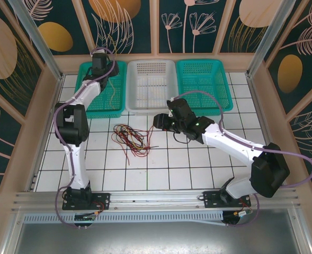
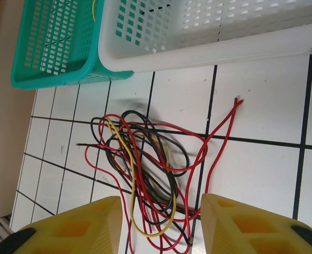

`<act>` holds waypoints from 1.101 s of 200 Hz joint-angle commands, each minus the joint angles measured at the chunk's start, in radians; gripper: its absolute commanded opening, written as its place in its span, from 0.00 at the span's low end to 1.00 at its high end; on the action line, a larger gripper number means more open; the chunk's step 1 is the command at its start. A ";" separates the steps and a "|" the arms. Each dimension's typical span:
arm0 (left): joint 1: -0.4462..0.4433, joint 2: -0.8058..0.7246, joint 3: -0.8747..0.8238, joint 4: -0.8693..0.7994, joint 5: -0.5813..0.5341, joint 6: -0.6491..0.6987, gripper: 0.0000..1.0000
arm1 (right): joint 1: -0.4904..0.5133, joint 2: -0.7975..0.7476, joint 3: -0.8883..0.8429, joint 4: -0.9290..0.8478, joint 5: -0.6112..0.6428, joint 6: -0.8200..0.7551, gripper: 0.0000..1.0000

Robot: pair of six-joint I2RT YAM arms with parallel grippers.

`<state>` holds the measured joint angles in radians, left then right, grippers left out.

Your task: Untangle the cables

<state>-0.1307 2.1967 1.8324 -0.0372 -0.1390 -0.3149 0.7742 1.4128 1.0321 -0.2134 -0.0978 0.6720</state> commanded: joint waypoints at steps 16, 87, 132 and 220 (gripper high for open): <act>0.000 0.052 0.065 -0.025 -0.026 0.032 0.36 | 0.007 0.018 0.041 -0.006 0.009 0.006 0.43; -0.009 -0.177 -0.249 0.128 -0.346 -0.101 0.00 | 0.005 0.055 0.061 0.026 -0.014 -0.002 0.41; -0.007 -0.101 -0.198 0.041 -0.348 -0.123 0.02 | 0.005 0.041 0.050 0.021 -0.010 -0.007 0.41; -0.007 -0.097 -0.101 -0.075 -0.355 -0.105 0.73 | 0.003 -0.005 0.042 0.032 0.024 -0.009 0.41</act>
<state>-0.1364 2.1803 1.7176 -0.0772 -0.4740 -0.4053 0.7742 1.4330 1.0557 -0.2115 -0.0975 0.6701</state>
